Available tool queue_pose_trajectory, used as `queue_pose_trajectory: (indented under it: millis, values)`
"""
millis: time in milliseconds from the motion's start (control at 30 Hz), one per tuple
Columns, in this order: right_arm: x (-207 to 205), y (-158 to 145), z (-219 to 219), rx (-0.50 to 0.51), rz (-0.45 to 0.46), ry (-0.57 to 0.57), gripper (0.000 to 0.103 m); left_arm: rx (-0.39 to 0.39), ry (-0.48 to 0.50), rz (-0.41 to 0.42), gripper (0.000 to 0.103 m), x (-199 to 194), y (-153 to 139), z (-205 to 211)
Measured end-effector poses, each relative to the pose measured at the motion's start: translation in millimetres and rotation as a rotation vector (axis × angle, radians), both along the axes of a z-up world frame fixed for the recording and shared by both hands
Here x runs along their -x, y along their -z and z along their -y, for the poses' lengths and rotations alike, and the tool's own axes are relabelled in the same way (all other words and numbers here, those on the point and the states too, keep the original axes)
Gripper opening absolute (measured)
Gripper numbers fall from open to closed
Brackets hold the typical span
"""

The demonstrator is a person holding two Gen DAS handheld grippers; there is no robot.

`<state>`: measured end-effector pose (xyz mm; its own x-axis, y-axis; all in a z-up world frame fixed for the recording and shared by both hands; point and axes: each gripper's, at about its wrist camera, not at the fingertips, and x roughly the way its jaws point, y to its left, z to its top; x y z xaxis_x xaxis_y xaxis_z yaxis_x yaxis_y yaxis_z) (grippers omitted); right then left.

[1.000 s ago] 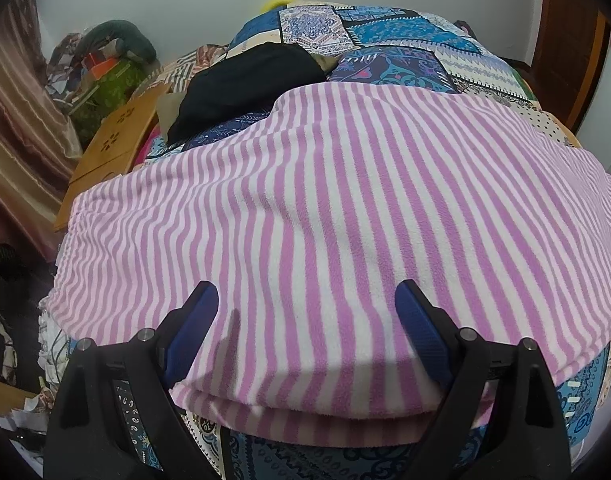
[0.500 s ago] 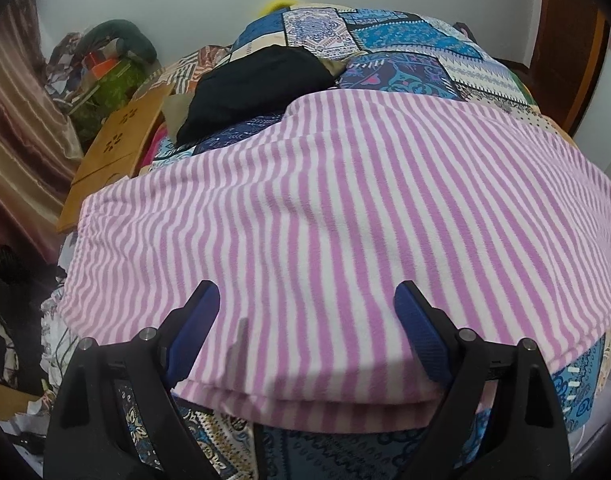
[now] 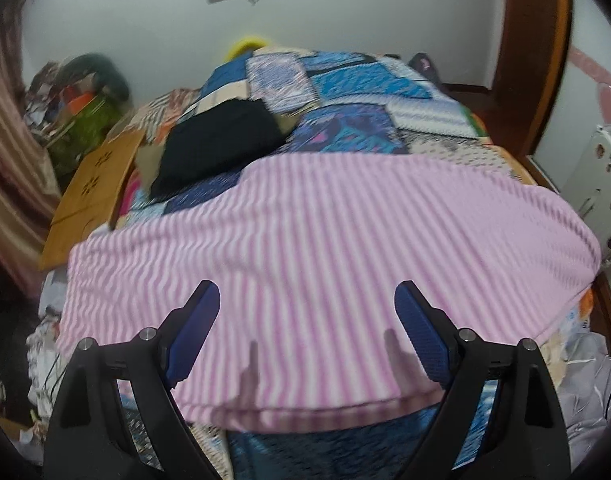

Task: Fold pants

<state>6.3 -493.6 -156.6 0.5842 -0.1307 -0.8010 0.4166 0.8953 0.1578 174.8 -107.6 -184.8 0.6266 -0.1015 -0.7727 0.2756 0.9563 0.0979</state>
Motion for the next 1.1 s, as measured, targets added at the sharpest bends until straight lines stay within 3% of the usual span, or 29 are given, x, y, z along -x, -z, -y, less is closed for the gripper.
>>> queue_pose_trajectory:
  millis: [167,333,400,533,700,833,933,1033,1100]
  values:
    - [-28,-5,-30,0.01,0.031,-0.124,0.043,-0.01,0.047,-0.019,0.09,-11,13,31]
    - [-44,36,-45,-0.041,-0.052,-0.193,0.043,-0.057,0.056,-0.107,0.091,-14,49,36]
    - [-41,58,-48,-0.054,-0.101,-0.21,0.044,-0.033,0.052,-0.122,0.091,-9,59,28]
    - [-21,69,-52,-0.045,-0.134,-0.24,0.044,0.011,0.029,-0.162,0.091,-5,56,9]
    - [8,69,-30,-0.103,-0.175,-0.175,0.044,-0.032,0.008,-0.13,0.09,0,38,5]
    - [36,68,-2,-0.138,-0.193,-0.07,0.044,-0.008,0.042,-0.084,0.09,-5,13,23]
    - [49,59,11,-0.166,-0.149,-0.013,0.044,0.025,0.099,-0.069,0.09,-13,-1,54]
    - [60,51,20,-0.187,-0.102,0.031,0.056,0.038,0.16,-0.073,0.09,-23,-6,96]
    - [60,49,19,-0.197,-0.074,0.033,0.056,0.044,0.2,-0.087,0.09,-29,-3,126]
